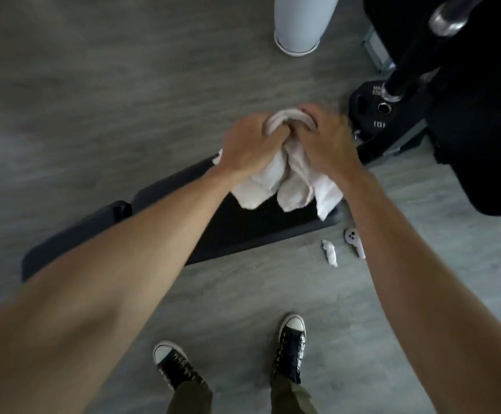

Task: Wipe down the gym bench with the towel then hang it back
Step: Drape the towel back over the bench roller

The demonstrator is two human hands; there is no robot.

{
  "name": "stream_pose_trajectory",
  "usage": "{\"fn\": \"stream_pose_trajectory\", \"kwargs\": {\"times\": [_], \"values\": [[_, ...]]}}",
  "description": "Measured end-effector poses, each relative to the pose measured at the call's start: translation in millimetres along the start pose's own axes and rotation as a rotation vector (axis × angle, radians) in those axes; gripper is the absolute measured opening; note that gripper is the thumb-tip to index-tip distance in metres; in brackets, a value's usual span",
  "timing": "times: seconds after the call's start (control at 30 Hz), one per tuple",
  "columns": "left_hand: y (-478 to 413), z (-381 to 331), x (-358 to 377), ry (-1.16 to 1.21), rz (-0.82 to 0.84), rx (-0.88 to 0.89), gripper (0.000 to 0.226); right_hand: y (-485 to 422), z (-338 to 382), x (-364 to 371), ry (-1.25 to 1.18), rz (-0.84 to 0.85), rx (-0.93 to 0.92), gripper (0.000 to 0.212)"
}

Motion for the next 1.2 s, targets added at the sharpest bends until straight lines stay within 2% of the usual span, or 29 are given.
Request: {"fn": "stream_pose_trajectory", "kwargs": {"times": [0.1,0.2,0.23,0.27,0.33,0.4,0.43,0.47,0.6,0.77,0.8,0.87,0.93,1.0,1.03,1.1,1.2], "values": [[-4,-37,-52,0.012,-0.059,0.034,0.023,-11,50,-32,-0.028,-0.007,-0.036,0.017],[0,-78,-103,0.012,-0.043,0.093,0.026,-13,99,-69,-0.069,0.024,-0.055,0.011],[0,-93,-121,0.015,-0.041,0.12,0.027,-12,113,-82,-0.085,0.052,-0.037,0.018],[0,-108,-138,0.015,-0.048,0.14,0.027,-9,128,-96,-0.087,0.097,-0.007,0.034],[-4,-139,-174,0.001,-0.061,0.176,0.03,-1,157,-125,-0.036,0.177,0.063,0.077],[-10,-176,-205,-0.026,-0.032,0.229,0.041,10,186,-155,0.044,0.146,0.083,0.106],[-11,-199,-220,-0.055,-0.004,0.268,0.045,14,200,-172,0.099,0.086,0.086,0.108],[-13,-222,-233,-0.087,0.025,0.312,0.047,17,213,-189,0.169,0.018,0.095,0.103],[-14,-321,-271,-0.173,0.155,0.497,0.055,28,263,-273,0.356,-0.252,0.167,0.059],[-14,-451,-279,-0.192,0.34,0.694,0.038,46,295,-387,0.358,-0.536,0.222,0.027],[-16,-474,-276,-0.179,0.369,0.731,0.044,49,295,-409,0.359,-0.574,0.237,0.022],[-17,-520,-267,-0.208,0.393,0.784,0.082,53,288,-457,0.373,-0.638,0.28,0.021],[-14,-564,-246,-0.339,0.401,0.836,0.121,56,278,-506,0.389,-0.704,0.325,0.019],[-15,-601,-218,-0.564,0.333,0.875,0.142,57,269,-553,0.394,-0.765,0.327,0.012],[-20,-617,-206,-0.651,0.261,0.895,0.142,56,268,-573,0.4,-0.784,0.318,0.012],[-33,-654,-184,-0.688,0.103,0.947,0.128,56,261,-615,0.421,-0.811,0.301,0.016],[-57,-709,-163,-0.545,-0.116,1.053,0.082,56,251,-674,0.52,-0.872,0.288,0.024]]}}
Point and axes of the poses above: each hand's wrist, its own y-axis away from the middle knuckle, its own x-axis out of the palm, z = x × y, the point moved 4 cm from there along -y, towards the middle knuckle, and after that the axes turned 4 degrees about -y, right-handed, at the moved point
